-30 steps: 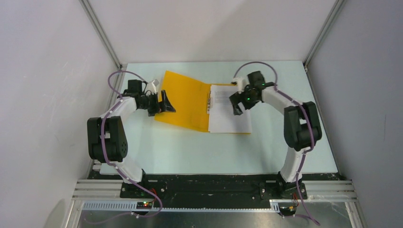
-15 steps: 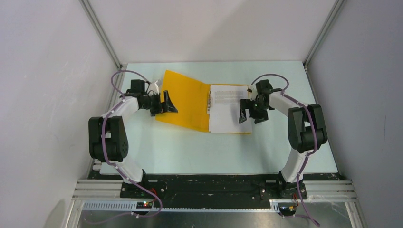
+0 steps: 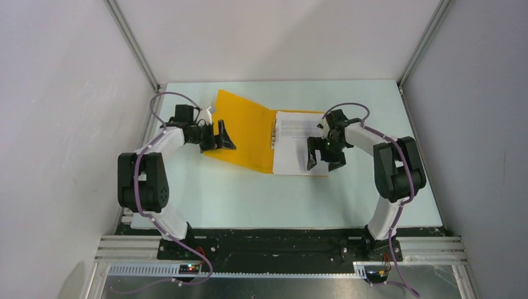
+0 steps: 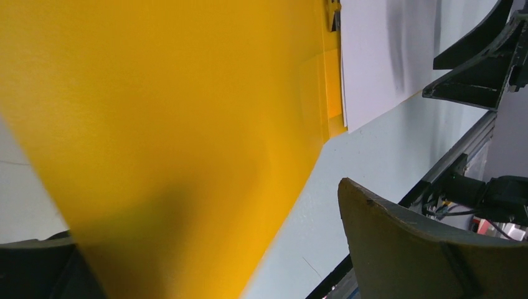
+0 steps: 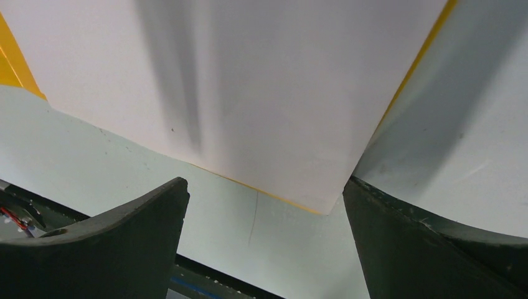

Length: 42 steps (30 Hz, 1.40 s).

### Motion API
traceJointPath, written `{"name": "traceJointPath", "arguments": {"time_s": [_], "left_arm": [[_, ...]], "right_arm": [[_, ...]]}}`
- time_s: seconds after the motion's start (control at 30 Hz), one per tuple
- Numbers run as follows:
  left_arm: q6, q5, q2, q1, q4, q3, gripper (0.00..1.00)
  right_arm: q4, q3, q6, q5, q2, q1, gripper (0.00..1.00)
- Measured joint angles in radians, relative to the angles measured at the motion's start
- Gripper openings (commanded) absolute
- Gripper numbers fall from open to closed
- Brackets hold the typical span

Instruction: Put the files into the folder

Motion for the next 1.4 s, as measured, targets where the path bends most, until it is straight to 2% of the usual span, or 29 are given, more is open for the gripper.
{"name": "traceJointPath", "arguments": {"time_s": [0.37, 0.63, 0.7, 0.8, 0.87, 0.97, 1.1, 1.17, 1.23, 1.3, 1.33, 1.37, 1.4], "left_arm": [[0.021, 0.013, -0.003, -0.063, -0.003, -0.010, 0.89], [0.043, 0.016, -0.040, -0.075, -0.058, -0.041, 0.87], [0.046, 0.017, -0.051, -0.075, -0.075, -0.053, 0.89], [0.051, 0.011, -0.082, -0.075, -0.091, -0.086, 0.99], [0.049, -0.017, -0.113, -0.074, -0.101, -0.114, 0.99], [0.034, -0.069, -0.183, -0.049, -0.129, -0.145, 1.00], [0.035, -0.147, -0.275, 0.062, -0.181, -0.104, 1.00], [0.043, -0.193, -0.296, 0.106, -0.206, -0.023, 0.99], [0.053, -0.216, -0.299, 0.119, -0.213, 0.083, 0.95], [0.053, -0.209, -0.279, 0.111, -0.209, 0.203, 0.91], [0.051, -0.199, -0.254, 0.103, -0.201, 0.267, 0.90], [0.048, -0.184, -0.229, 0.095, -0.193, 0.322, 0.87], [0.040, -0.166, -0.183, 0.080, -0.182, 0.383, 0.86]], "right_arm": [[-0.058, -0.020, 0.018, 0.098, -0.024, 0.072, 0.99], [-0.062, -0.035, 0.006, 0.098, -0.104, -0.023, 0.99], [-0.063, -0.048, -0.012, 0.100, -0.142, -0.048, 0.99], [-0.062, -0.069, -0.044, 0.103, -0.200, -0.053, 0.99], [-0.063, -0.077, -0.077, 0.101, -0.241, -0.056, 1.00], [-0.054, -0.072, -0.147, 0.068, -0.291, -0.068, 0.99], [-0.041, 0.001, -0.299, -0.042, -0.304, -0.073, 0.97], [-0.028, 0.053, -0.372, -0.090, -0.296, -0.061, 0.94], [0.002, 0.108, -0.429, -0.124, -0.274, -0.041, 0.84], [0.035, 0.161, -0.467, -0.146, -0.233, -0.022, 0.71], [0.051, 0.194, -0.478, -0.160, -0.200, -0.012, 0.57], [0.061, 0.222, -0.481, -0.170, -0.163, -0.006, 0.48], [0.071, 0.256, -0.479, -0.181, -0.119, -0.001, 0.28]]}}
